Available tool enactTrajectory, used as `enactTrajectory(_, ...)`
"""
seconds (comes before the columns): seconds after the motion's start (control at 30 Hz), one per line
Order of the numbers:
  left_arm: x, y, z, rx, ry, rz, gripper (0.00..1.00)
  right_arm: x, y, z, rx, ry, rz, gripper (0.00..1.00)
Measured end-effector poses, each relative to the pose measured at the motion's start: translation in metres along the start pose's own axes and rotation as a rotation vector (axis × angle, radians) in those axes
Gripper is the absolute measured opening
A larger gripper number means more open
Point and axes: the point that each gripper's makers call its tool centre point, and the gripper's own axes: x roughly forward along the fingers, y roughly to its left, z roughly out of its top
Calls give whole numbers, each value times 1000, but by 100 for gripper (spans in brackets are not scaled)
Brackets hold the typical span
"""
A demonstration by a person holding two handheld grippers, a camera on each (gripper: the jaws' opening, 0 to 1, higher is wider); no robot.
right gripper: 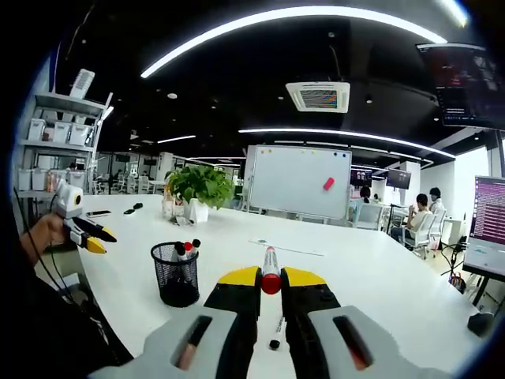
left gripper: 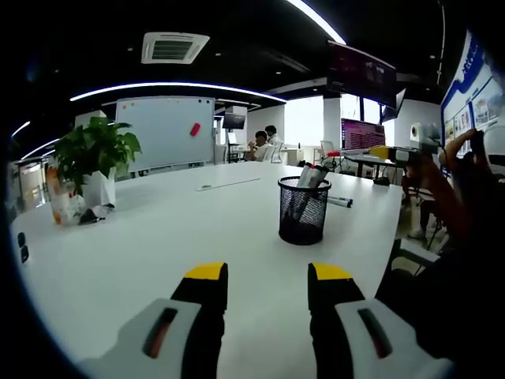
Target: Pick up the whiteboard markers from the pen holder and place them facing the whiteboard neatly
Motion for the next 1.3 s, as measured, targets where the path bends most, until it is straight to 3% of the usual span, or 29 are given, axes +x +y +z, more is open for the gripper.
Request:
enactTrajectory(0.2, -2, 1, 0, 0, -2, 5, 42, -5, -9, 6, -15, -10, -28, 13)
enactTrajectory(0.4, -3, 2, 2, 2, -4, 7, 42, -9, -26, 0, -10, -3, -65, 13)
enactTrajectory(0.63, -3, 5, 1, 1, -4, 12, 42, -16, -44, 0, 66, -30, -88, 13)
enactTrajectory(0.83, -2, 2, 1, 5, -2, 8, 42, -19, -47, 0, 32, -31, -116, 13)
enactTrajectory(1.03, -3, 3, 2, 8, -4, 10, 42, -13, -53, -13, 4, 3, -136, 13)
enactTrajectory(1.3, -3, 6, 0, 4, -1, 15, 42, -9, -59, -29, 28, 39, -134, 13)
